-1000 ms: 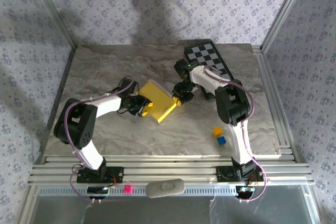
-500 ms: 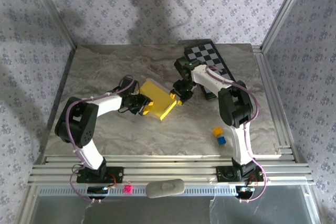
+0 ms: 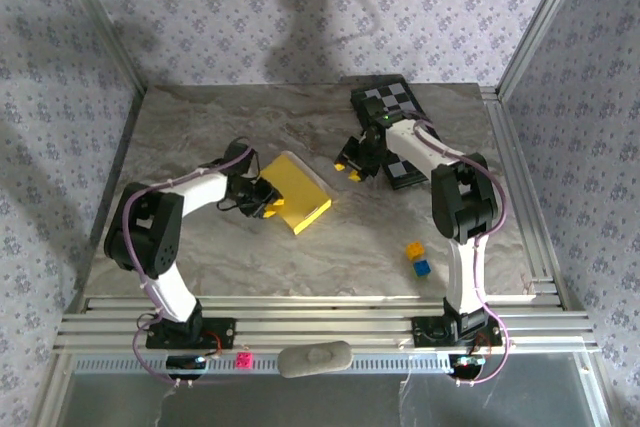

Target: Fold the paper box

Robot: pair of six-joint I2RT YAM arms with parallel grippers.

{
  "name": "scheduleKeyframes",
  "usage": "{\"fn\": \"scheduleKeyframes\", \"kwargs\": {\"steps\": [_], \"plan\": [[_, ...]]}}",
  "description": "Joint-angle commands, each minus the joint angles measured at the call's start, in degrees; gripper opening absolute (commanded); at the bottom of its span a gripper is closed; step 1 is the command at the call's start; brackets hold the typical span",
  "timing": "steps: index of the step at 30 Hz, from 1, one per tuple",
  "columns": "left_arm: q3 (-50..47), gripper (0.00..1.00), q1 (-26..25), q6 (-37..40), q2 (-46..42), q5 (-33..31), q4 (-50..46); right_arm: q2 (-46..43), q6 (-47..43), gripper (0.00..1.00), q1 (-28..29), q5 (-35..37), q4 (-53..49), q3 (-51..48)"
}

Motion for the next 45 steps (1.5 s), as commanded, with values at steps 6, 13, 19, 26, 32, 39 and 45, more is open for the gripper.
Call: {"fn": "scheduleKeyframes", "kwargs": {"steps": [6,13,19,26,32,39,45], "plan": [[5.6,0.29,6.7,39.0,4.8,-2.4,-27.7,0.0,-23.3,0.4,2.2,-8.3,6.3,-4.9],[14.9,0.26,6.4,52.4,9.6,-10.4,-38.8,2.5,-24.8,0.4,2.8,-11.1,9.0,-4.5],[19.6,0.26,5.1,60.4,11.3,-20.1,-44.0,5.0,-23.6,0.39,3.3,-9.7,11.4,-2.0],[25.4,0.28,2.0,61.0,15.6,-27.2,-42.0,7.5,-19.6,0.35,3.7,-10.4,13.4,-1.2],[27.4,0.29,1.9,58.7,16.2,-26.2,-41.1,7.7,-9.1,0.31,6.0,-9.0,18.0,-2.0],[28.2,0.42,2.0,57.3,12.3,-26.6,-39.8,10.3,-15.1,0.26,6.2,-8.1,13.9,0.6],[29.2,0.5,2.0,50.3,8.4,-22.2,-39.2,11.9,-20.8,0.27,6.1,-9.2,12.6,2.2]]}}
